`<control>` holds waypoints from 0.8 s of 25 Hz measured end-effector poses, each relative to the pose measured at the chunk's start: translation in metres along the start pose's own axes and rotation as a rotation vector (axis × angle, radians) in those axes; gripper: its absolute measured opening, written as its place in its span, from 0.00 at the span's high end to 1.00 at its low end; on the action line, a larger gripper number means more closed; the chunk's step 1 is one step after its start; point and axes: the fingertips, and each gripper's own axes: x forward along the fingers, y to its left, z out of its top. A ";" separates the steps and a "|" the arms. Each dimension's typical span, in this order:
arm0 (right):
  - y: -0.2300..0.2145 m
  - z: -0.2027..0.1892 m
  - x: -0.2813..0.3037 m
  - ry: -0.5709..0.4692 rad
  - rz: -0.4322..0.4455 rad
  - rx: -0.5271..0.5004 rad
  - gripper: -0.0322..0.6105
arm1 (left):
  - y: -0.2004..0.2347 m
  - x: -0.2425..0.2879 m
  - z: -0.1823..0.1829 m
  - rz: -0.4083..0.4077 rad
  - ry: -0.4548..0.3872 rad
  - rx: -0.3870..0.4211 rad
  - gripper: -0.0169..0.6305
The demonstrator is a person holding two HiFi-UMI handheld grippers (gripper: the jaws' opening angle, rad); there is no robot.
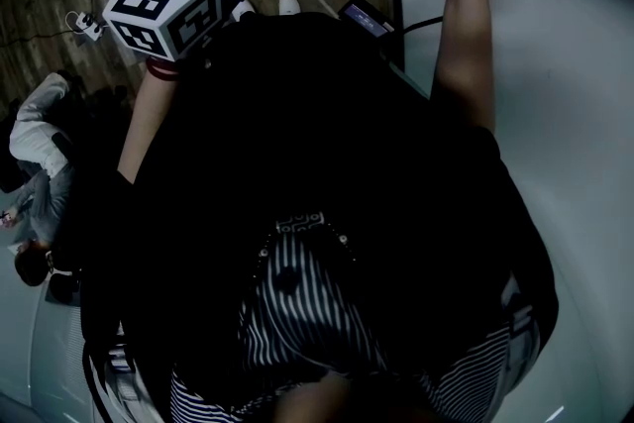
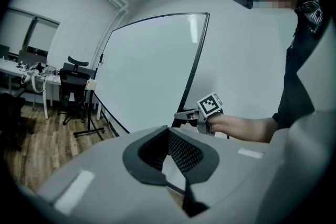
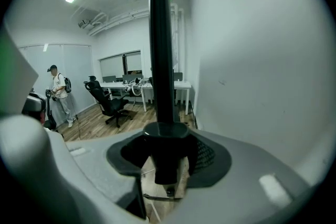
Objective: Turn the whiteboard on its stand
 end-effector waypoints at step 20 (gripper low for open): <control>0.063 -0.013 -0.074 -0.078 0.123 -0.022 0.61 | -0.014 0.013 0.000 -0.058 0.008 0.032 0.98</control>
